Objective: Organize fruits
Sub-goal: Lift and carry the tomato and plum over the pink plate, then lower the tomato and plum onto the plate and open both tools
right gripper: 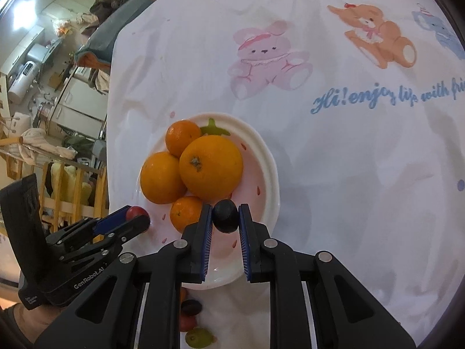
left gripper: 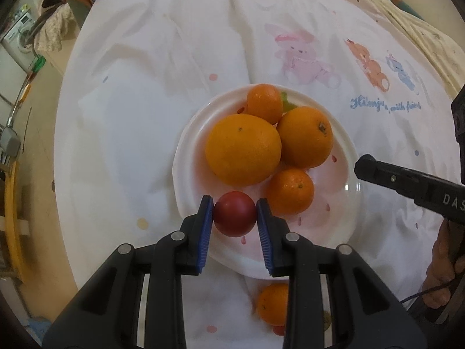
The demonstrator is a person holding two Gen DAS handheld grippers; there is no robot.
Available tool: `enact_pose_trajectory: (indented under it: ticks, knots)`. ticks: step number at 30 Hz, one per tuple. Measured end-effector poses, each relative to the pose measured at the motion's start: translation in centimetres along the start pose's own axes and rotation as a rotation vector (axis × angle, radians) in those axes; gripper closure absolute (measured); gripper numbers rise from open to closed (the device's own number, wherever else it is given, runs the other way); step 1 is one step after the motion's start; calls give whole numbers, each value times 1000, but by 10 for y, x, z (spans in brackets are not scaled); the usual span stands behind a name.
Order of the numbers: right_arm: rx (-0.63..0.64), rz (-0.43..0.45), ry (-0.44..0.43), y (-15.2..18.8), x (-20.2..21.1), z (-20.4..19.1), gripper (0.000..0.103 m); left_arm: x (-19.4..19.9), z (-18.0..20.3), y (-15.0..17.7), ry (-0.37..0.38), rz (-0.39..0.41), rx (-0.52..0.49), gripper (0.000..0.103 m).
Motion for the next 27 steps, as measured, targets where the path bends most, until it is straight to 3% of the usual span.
enact_pose_trajectory:
  ticks: [19, 21, 27]
  knots:
    - [8, -44, 18, 2, -14, 3, 83, -14, 2, -3, -8, -48, 0, 75]
    - [11, -40, 22, 2, -14, 3, 83, -13, 0, -4, -13, -39, 6, 53]
    - [-9, -31, 4, 1, -11, 3, 80, -5, -1, -6, -26, -6, 2, 34]
Point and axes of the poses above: each gripper's, at about its wrist camera, not at the fingertips, and x roughly against the way its jaws point, z to its right, y to its underside, the point moved 5 cm from there along -x, roughly the way its jaws point, and after that the axes turned 8 degrees about -y, right-handed, at the moved point
